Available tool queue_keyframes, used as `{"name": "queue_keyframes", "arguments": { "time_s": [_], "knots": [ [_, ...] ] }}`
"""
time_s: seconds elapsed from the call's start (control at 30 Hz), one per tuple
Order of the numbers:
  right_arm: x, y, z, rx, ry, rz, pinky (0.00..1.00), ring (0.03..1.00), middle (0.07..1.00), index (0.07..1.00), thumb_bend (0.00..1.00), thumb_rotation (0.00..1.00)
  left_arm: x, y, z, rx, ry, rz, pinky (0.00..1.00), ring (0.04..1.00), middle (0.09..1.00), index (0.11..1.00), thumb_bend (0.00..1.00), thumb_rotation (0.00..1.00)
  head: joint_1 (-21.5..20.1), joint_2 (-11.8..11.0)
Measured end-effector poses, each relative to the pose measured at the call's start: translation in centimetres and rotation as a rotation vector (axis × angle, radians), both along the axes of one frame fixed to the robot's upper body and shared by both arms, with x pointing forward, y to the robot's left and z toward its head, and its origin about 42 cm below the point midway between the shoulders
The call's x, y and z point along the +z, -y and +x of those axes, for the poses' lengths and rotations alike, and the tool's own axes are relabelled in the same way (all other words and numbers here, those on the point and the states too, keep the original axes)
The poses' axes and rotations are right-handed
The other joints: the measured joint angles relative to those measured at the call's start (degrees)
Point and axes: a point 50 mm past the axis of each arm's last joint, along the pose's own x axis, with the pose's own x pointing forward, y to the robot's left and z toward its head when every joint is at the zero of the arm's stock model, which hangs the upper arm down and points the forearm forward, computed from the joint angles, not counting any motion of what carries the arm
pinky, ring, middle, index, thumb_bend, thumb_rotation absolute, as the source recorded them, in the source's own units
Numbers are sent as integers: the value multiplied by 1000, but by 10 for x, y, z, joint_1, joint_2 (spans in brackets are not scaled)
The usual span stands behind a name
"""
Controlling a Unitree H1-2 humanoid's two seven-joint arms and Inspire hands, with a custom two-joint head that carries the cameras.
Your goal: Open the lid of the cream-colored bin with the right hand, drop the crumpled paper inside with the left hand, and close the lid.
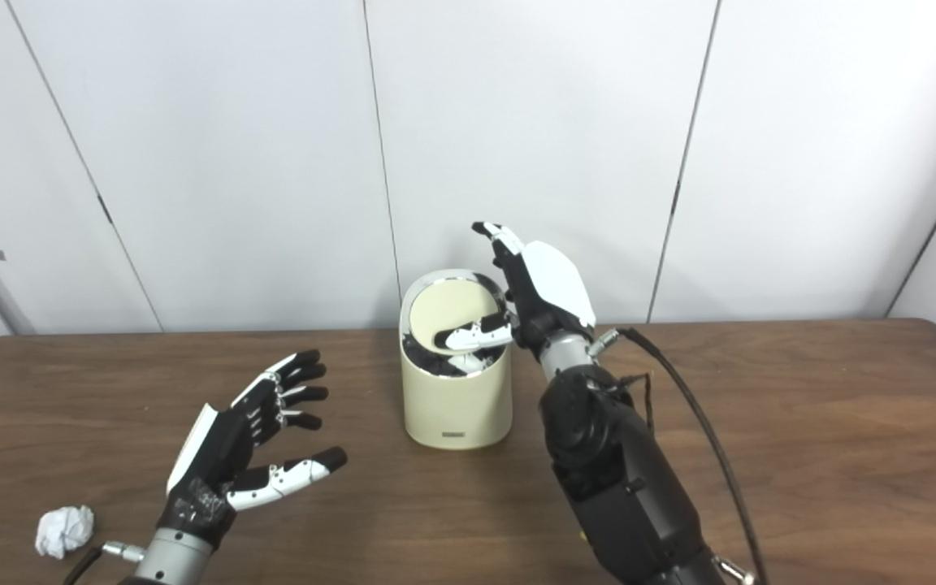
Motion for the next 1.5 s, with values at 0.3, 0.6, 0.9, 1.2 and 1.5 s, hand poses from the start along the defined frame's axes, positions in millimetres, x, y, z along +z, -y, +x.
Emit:
{"name": "queue_keyframes", "arguments": {
  "time_s": [0.3,0.6,0.9,1.2,1.5],
  "knots": [
    [5,22,-10,-13,10,127,624,811,920,909,684,449,0,0,0,1,0,6,668,787,856,883,759,178,0,0],
    [-28,45,-43,26,7,230,627,837,927,914,764,518,-1,0,0,2,-9,4,657,795,861,887,758,177,2,3],
    [-65,72,-79,40,-26,234,692,855,938,975,871,463,-1,0,0,3,-9,4,662,788,857,882,759,182,3,4],
    [-81,83,-107,86,-73,232,731,895,977,994,872,462,-1,4,1,-1,-8,7,642,781,852,876,771,170,122,-10],
    [-83,100,-111,118,-118,230,814,927,1000,1000,840,309,4,24,-2,20,2,15,576,758,856,877,760,158,234,-20]
  ]
}}
